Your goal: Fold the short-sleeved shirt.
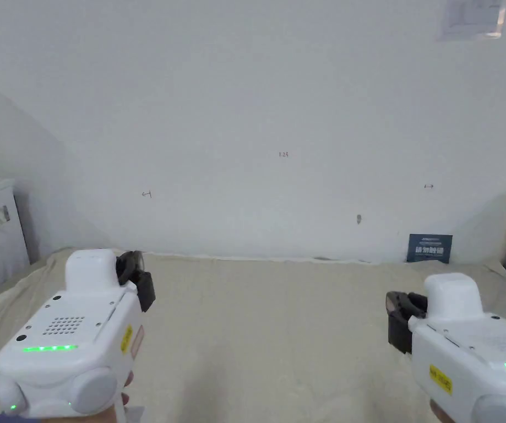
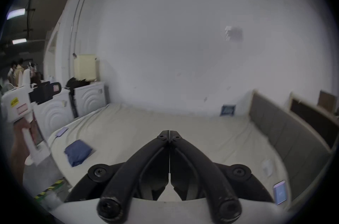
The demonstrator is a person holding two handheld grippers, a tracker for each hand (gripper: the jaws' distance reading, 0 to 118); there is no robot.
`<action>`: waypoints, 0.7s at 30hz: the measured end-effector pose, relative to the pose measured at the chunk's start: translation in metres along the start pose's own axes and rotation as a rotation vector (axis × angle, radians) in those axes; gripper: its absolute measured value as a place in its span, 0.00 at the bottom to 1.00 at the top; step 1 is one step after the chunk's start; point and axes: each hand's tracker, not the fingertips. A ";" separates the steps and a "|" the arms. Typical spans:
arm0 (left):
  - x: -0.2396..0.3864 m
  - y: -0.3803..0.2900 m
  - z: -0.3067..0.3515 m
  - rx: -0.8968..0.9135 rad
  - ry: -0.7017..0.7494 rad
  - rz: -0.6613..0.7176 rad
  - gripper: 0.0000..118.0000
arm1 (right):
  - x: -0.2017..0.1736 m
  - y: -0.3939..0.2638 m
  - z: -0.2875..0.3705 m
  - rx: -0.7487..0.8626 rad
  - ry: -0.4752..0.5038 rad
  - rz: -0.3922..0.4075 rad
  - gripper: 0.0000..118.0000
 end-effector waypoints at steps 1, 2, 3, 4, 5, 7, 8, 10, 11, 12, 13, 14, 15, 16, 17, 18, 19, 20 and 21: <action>0.013 0.003 0.007 -0.002 0.001 0.033 0.05 | -0.001 0.005 0.008 0.024 -0.037 0.014 0.00; 0.025 0.003 0.014 0.001 -0.007 0.062 0.05 | -0.002 0.007 0.019 0.055 -0.074 0.035 0.00; 0.038 0.001 0.022 0.002 -0.050 0.066 0.05 | -0.003 0.006 0.030 0.086 -0.108 0.051 0.02; 0.048 -0.003 0.031 0.015 -0.080 0.057 0.05 | -0.005 0.003 0.041 0.107 -0.130 0.064 0.06; 0.060 -0.009 0.043 0.014 -0.073 0.058 0.05 | -0.006 -0.007 0.050 0.129 -0.164 0.076 0.09; 0.078 -0.025 0.062 -0.007 -0.072 0.087 0.05 | -0.010 -0.024 0.063 0.120 -0.242 0.038 0.09; 0.086 -0.035 0.069 -0.011 -0.092 0.065 0.05 | -0.008 -0.032 0.069 0.121 -0.201 0.040 0.09; 0.095 -0.045 0.071 -0.043 -0.076 -0.023 0.05 | -0.010 -0.045 0.075 0.142 -0.165 0.038 0.09; 0.096 -0.049 0.071 -0.056 -0.071 -0.048 0.05 | -0.013 -0.049 0.078 0.152 -0.176 0.044 0.10; 0.098 -0.052 0.072 -0.066 -0.078 -0.039 0.05 | -0.015 -0.051 0.079 0.158 -0.184 0.044 0.13; 0.097 -0.054 0.071 -0.081 -0.086 -0.040 0.05 | -0.015 -0.051 0.078 0.159 -0.181 0.045 0.25; 0.096 -0.056 0.071 -0.096 -0.080 -0.042 0.07 | -0.014 -0.051 0.076 0.155 -0.171 0.042 0.47; 0.094 -0.058 0.071 -0.108 -0.079 -0.036 0.25 | -0.015 -0.052 0.072 0.136 -0.167 0.037 0.82; 0.092 -0.059 0.072 -0.127 -0.088 -0.019 0.49 | -0.015 -0.054 0.069 0.128 -0.168 0.037 0.97; 0.089 -0.060 0.071 -0.139 -0.096 -0.012 0.75 | -0.016 -0.054 0.068 0.130 -0.179 0.034 1.00; 0.087 -0.062 0.070 -0.140 -0.093 -0.017 1.00 | -0.015 -0.056 0.068 0.150 -0.196 0.025 1.00; 0.086 -0.065 0.075 -0.185 -0.083 -0.027 1.00 | -0.014 -0.057 0.067 0.151 -0.198 0.015 1.00; 0.088 -0.060 0.066 -0.075 -0.062 -0.041 1.00 | -0.013 -0.057 0.066 0.148 -0.202 0.004 1.00; 0.090 -0.060 0.062 -0.081 -0.051 -0.055 1.00 | -0.012 -0.056 0.065 0.143 -0.197 -0.004 1.00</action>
